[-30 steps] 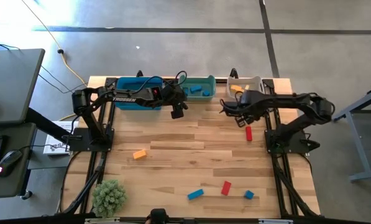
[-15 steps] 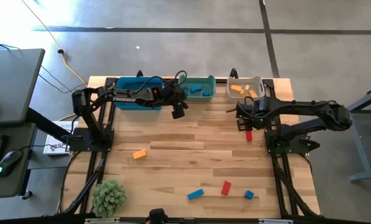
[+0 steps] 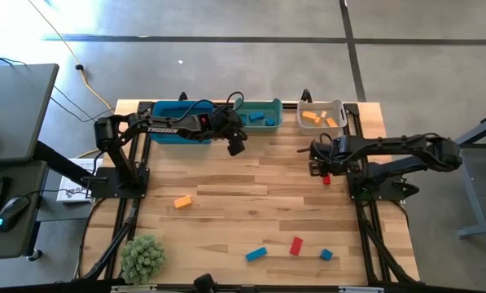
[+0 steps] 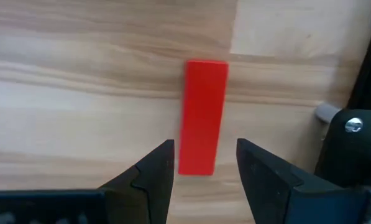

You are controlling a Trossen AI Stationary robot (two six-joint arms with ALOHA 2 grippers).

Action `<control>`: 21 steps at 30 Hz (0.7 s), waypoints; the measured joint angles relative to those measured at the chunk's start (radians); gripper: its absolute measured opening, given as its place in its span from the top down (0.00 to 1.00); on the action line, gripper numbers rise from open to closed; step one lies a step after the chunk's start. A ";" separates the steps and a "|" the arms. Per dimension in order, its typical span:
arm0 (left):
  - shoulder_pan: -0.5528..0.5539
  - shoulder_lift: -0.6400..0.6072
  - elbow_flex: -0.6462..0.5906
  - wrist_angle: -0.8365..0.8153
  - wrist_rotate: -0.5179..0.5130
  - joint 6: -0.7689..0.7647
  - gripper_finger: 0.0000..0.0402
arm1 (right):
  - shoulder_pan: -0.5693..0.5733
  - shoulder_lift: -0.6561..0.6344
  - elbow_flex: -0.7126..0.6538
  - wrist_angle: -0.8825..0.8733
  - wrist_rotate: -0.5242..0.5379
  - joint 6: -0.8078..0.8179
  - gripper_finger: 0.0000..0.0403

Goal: Sort & place blocks by color
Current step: Put the red block into the blue bin

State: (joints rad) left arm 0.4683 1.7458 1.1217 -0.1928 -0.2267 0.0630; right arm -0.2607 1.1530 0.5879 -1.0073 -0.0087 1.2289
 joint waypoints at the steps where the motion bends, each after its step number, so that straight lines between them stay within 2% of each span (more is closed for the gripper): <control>1: 0.000 0.000 0.000 0.001 0.016 -0.012 0.42 | 0.000 0.000 -0.014 0.010 0.000 0.005 0.60; 5: -0.001 0.000 0.000 0.003 0.064 -0.051 0.42 | 0.000 0.000 -0.063 0.086 0.000 0.005 0.60; 13: -0.007 0.000 0.000 0.006 0.069 -0.071 0.42 | 0.000 -0.001 -0.143 0.190 -0.002 0.022 0.61; 16: -0.012 0.000 0.000 0.007 0.069 -0.071 0.42 | 0.000 -0.002 -0.148 0.190 -0.002 0.022 0.67; 21: -0.024 0.000 0.000 0.008 0.069 -0.113 0.42 | 0.000 -0.002 -0.148 0.190 -0.002 -0.016 0.81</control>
State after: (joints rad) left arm 0.4442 1.7458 1.1217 -0.1845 -0.1581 -0.0503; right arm -0.2607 1.1511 0.4397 -0.8173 -0.0109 1.2129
